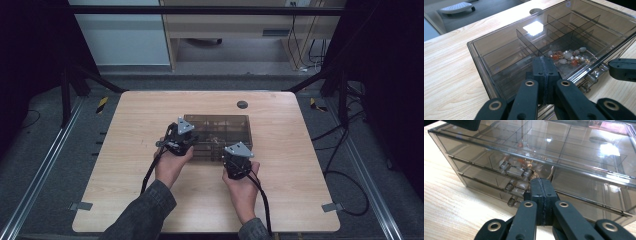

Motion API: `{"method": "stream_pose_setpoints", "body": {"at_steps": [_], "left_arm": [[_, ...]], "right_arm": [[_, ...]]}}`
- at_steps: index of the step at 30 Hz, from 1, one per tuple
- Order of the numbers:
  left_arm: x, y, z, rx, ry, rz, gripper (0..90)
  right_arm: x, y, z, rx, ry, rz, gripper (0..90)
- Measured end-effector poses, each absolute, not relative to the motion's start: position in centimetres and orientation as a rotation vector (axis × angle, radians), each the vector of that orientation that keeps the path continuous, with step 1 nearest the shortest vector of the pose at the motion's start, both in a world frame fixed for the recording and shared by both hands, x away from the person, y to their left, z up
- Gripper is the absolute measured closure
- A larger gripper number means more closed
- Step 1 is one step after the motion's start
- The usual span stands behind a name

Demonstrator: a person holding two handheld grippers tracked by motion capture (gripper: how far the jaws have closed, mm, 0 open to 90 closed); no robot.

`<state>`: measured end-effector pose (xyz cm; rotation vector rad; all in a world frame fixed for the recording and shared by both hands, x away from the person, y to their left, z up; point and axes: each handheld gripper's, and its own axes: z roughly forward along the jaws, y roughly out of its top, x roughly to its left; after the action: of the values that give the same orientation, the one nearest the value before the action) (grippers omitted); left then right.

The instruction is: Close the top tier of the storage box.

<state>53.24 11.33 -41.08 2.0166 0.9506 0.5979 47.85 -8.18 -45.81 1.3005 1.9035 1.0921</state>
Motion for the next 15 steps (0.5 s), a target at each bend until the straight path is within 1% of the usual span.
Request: {"method": "stream_pose_setpoints", "body": {"at_steps": [13,14,15], "left_arm": [[51.8,12.1,-40.0,1.993,0.912,0.610,89.4],[51.7,12.2,-39.9,1.984,0.914,0.614,84.4],[51.5,12.4,-39.7,1.971,0.915,0.620,80.6]], "right_arm": [[46.2,-8.8,-44.5,1.238,1.941,1.129,90.0],[46.0,-8.8,-44.4,1.233,1.942,1.135,84.8],[46.0,-8.9,-44.4,1.232,1.949,1.148,82.3]]}}
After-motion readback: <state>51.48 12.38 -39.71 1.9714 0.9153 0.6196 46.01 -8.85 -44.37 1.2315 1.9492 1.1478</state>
